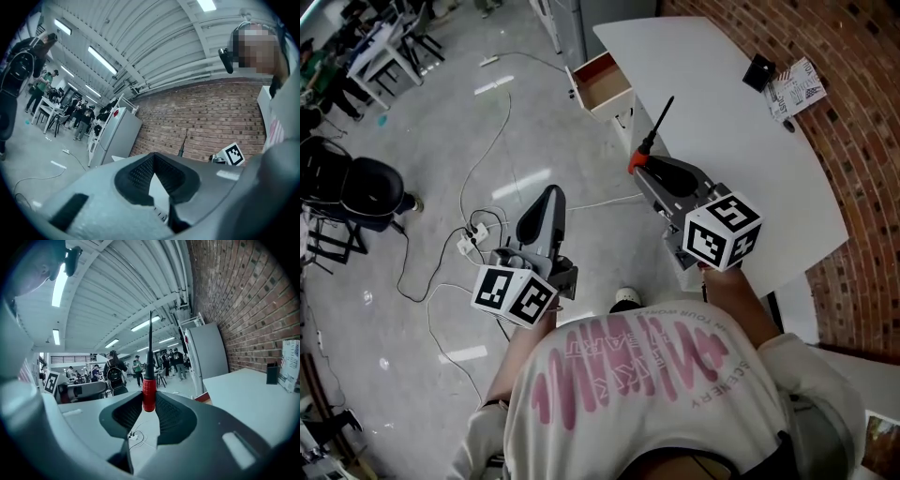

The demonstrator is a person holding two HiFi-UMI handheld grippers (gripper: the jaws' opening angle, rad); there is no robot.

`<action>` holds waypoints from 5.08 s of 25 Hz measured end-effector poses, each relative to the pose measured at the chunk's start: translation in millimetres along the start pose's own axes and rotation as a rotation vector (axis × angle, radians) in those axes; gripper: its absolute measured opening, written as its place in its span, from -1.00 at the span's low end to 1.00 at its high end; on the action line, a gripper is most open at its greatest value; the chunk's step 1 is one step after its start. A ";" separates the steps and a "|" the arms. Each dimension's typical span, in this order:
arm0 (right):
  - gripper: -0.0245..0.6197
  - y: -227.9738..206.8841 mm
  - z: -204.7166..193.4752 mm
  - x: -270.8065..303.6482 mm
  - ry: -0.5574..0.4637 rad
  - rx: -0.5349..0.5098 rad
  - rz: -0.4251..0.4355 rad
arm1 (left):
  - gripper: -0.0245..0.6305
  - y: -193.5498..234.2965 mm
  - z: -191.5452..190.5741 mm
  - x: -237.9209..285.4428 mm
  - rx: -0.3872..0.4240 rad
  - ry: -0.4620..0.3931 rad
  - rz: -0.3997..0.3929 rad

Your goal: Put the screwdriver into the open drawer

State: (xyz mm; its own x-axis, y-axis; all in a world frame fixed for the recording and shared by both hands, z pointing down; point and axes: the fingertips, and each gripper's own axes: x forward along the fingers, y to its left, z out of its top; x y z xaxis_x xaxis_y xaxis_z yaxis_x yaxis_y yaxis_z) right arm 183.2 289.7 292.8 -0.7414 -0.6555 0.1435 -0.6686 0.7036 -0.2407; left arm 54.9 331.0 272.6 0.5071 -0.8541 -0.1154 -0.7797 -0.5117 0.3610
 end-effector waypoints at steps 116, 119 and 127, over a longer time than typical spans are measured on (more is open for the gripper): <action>-0.61 -521.4 -217.3 598.0 0.777 0.284 -0.363 | -0.91 579.2 -38.9 428.4 -0.157 0.379 0.165; -0.61 -529.3 -236.2 599.2 0.841 0.284 -0.367 | -0.91 590.2 -46.6 428.6 -0.178 0.380 0.198; -0.61 -542.4 -280.7 606.7 0.979 0.304 -0.344 | -0.91 605.4 -59.7 439.1 -0.191 0.411 0.249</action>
State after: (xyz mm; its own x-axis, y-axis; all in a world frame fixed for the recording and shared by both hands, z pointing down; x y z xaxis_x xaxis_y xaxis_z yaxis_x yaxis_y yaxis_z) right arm 80.0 -412.6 779.9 -0.3303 -0.2060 0.9211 -0.9076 0.3373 -0.2500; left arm -172.5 -348.3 495.7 0.4472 -0.8211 0.3548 -0.8337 -0.2389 0.4979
